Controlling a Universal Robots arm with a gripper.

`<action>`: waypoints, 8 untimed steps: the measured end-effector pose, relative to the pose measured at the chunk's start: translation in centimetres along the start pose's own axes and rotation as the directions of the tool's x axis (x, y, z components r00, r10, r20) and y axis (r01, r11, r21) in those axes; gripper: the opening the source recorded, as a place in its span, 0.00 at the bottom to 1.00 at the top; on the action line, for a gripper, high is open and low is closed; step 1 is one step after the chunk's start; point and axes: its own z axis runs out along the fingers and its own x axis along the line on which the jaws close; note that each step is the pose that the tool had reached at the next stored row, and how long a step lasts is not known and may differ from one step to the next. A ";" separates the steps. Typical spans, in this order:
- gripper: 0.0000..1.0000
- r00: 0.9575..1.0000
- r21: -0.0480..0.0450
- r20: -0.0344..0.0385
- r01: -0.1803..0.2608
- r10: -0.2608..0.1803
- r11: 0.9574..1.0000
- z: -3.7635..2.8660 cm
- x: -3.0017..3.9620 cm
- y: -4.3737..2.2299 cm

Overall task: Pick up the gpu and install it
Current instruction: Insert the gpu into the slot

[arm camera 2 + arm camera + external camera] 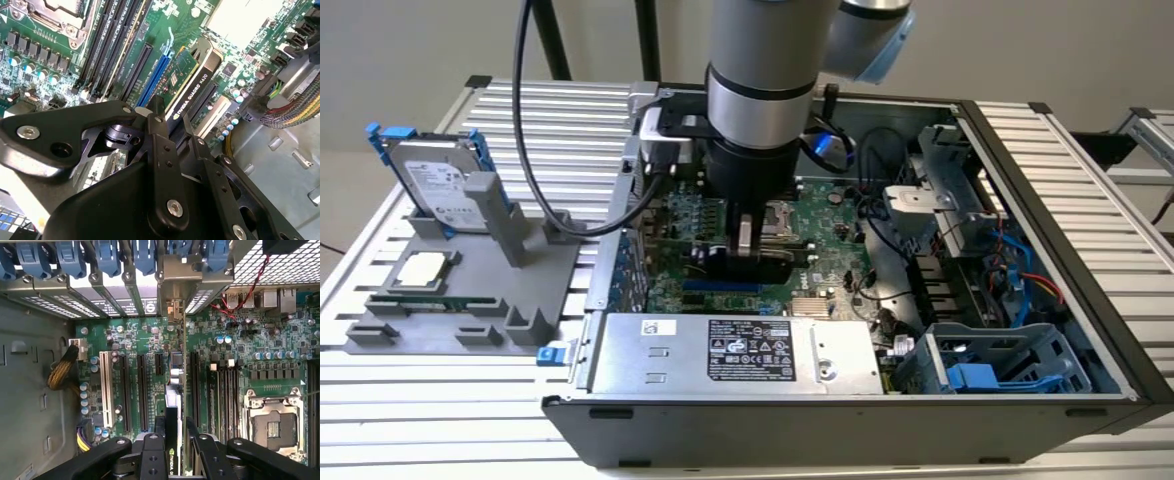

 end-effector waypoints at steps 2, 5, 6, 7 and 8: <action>0.00 1.000 0.000 0.000 0.000 0.000 1.000 0.12 0.00 0.02; 0.00 1.000 0.000 0.000 0.000 0.000 1.000 0.34 0.01 0.06; 0.00 1.000 0.000 0.000 0.000 0.000 1.000 0.41 0.01 0.06; 0.00 1.000 0.000 0.000 0.000 0.000 1.000 0.44 0.02 0.06; 0.00 1.000 0.000 0.000 0.000 0.000 1.000 0.51 0.02 0.06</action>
